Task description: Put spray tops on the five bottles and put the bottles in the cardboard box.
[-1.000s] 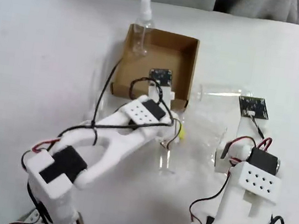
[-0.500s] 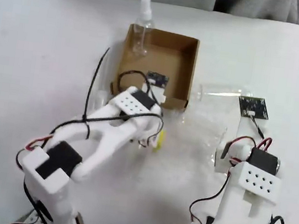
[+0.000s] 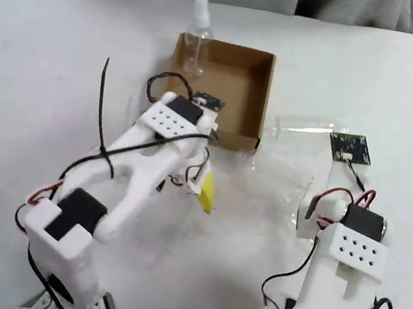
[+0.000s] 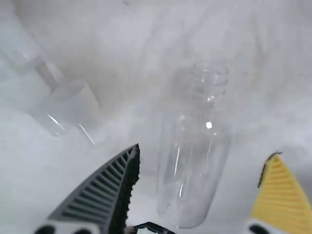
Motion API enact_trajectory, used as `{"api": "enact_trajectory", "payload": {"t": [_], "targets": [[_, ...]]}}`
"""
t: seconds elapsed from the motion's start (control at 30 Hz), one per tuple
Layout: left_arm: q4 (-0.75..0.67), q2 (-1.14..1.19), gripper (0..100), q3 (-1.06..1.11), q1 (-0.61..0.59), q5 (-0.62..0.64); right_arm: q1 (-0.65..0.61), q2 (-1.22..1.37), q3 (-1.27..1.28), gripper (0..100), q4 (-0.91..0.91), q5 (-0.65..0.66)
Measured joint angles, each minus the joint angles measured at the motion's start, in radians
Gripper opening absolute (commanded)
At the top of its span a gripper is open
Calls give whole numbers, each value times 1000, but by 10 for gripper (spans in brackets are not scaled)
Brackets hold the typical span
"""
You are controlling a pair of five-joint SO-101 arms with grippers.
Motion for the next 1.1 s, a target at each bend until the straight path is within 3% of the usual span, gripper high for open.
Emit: {"api": "enact_trajectory", "payload": {"t": [0.43,0.67,1.1], "targets": [[-5,0,388,2,0,-83,0,0,0,16,0,0],[-103,0,388,41,0,-153,-2,-8,25,16,-12,0],[-258,3,382,167,0,-155,-2,-8,25,16,-18,0]]}}
